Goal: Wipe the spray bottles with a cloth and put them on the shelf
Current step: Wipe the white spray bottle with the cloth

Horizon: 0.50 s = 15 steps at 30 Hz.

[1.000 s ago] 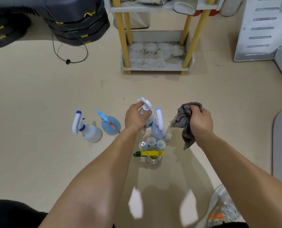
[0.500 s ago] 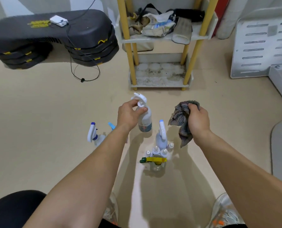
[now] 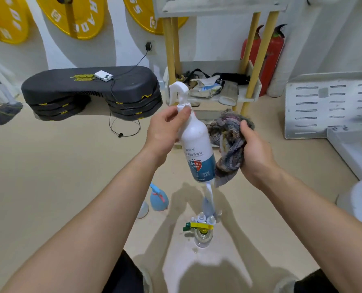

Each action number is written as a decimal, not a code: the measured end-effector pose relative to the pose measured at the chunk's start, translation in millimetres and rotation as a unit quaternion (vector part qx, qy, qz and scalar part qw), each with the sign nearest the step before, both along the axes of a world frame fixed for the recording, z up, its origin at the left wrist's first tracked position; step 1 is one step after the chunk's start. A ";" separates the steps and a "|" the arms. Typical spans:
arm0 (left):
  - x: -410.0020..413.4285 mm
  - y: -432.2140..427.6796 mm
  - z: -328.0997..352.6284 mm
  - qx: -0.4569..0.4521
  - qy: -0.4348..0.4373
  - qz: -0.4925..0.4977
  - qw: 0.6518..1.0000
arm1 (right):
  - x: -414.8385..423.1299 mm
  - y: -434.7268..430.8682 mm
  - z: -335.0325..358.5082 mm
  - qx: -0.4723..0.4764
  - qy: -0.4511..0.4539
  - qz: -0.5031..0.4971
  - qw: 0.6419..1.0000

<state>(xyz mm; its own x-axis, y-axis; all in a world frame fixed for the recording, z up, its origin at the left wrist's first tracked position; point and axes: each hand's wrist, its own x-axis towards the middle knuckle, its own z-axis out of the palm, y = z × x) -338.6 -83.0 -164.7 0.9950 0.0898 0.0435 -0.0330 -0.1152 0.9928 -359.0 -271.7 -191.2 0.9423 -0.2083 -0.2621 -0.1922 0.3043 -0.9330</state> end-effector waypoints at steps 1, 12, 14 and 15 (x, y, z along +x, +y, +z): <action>-1.5 -3.7 2.6 -0.014 0.004 0.000 1.000 | -3.3 1.4 3.1 0.005 -0.017 0.003 1.000; -0.6 -22.2 1.2 -0.134 0.066 0.008 0.989 | -14.2 41.1 -5.9 -0.479 -0.266 0.133 0.826; -1.2 -25.4 -3.0 -0.141 0.077 0.007 0.987 | -6.3 39.7 -8.5 -0.481 -0.262 0.098 0.831; -1.8 -27.3 -4.9 -0.144 0.076 0.006 0.987 | -2.1 38.6 -9.4 -0.458 -0.259 0.085 0.846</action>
